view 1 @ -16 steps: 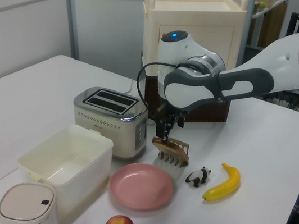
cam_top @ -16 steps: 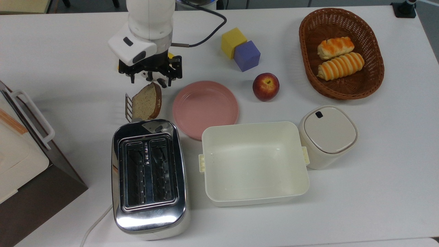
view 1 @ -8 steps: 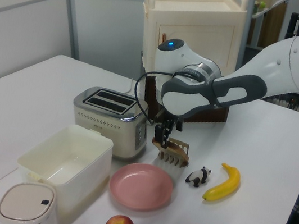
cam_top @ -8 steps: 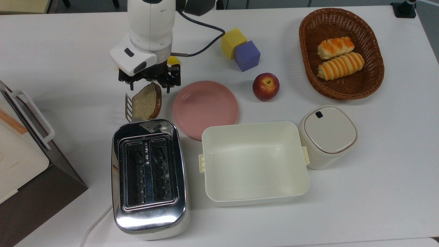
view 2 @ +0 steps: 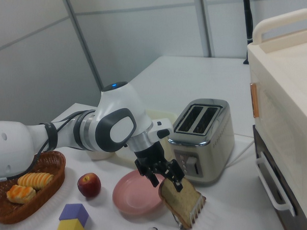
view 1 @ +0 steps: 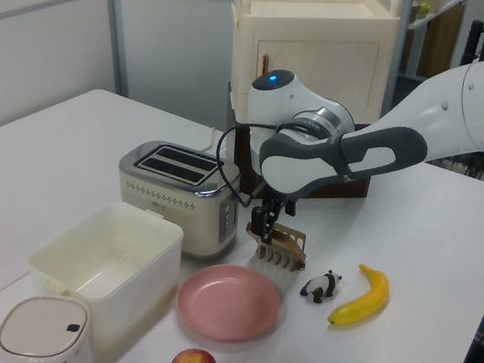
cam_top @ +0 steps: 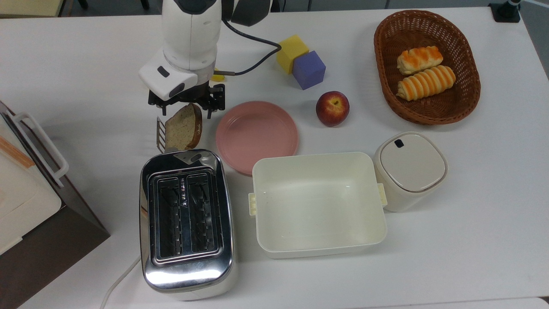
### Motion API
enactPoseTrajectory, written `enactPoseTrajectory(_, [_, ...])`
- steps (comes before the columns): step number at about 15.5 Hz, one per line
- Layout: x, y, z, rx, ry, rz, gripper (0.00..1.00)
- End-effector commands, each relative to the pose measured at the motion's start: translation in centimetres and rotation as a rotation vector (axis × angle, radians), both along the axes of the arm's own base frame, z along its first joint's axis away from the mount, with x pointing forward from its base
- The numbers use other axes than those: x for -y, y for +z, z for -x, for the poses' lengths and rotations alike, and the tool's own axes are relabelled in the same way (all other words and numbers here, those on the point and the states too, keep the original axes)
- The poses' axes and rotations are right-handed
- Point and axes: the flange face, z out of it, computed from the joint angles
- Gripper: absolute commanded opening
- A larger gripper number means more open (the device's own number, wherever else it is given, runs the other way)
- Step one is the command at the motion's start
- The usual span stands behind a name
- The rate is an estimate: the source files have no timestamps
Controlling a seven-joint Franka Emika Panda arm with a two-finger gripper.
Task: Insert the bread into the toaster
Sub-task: 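Close the gripper on the bread slice and lift it from the rack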
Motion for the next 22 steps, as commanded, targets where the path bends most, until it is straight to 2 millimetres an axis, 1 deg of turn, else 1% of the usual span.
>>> enactPoseTrajectory(1, [0.1, -0.2, 0.0, 0.016, 0.021, 0.018, 1.0])
enactPoseTrajectory(2, [0.1, -0.2, 0.0, 0.017, 0.021, 0.018, 1.0])
enactPoseTrajectory(4, [0.2, -0.2, 0.0, 0.016, 0.02, 0.018, 0.95])
enactPoseTrajectory(6, [0.2, -0.2, 0.0, 0.016, 0.02, 0.018, 0.82])
enactPoseTrajectory(8, [0.3, -0.1, 0.0, 0.017, 0.018, 0.018, 0.61])
enactPoseTrajectory(9, [0.5, 0.0, 0.0, 0.019, 0.015, 0.018, 0.48])
enactPoseTrajectory(11, [0.5, 0.0, 0.0, 0.018, 0.016, 0.019, 0.27])
enactPoseTrajectory(12, [0.5, 0.0, 0.0, 0.018, 0.016, 0.019, 0.15])
enactPoseTrajectory(14, [0.5, 0.1, 0.0, 0.02, 0.015, 0.018, 0.0])
enactPoseTrajectory(20, [0.5, 0.3, 0.0, 0.023, 0.016, 0.019, 0.0])
enactPoseTrajectory(22, [0.6, 1.1, -0.1, 0.041, 0.004, 0.017, 0.0])
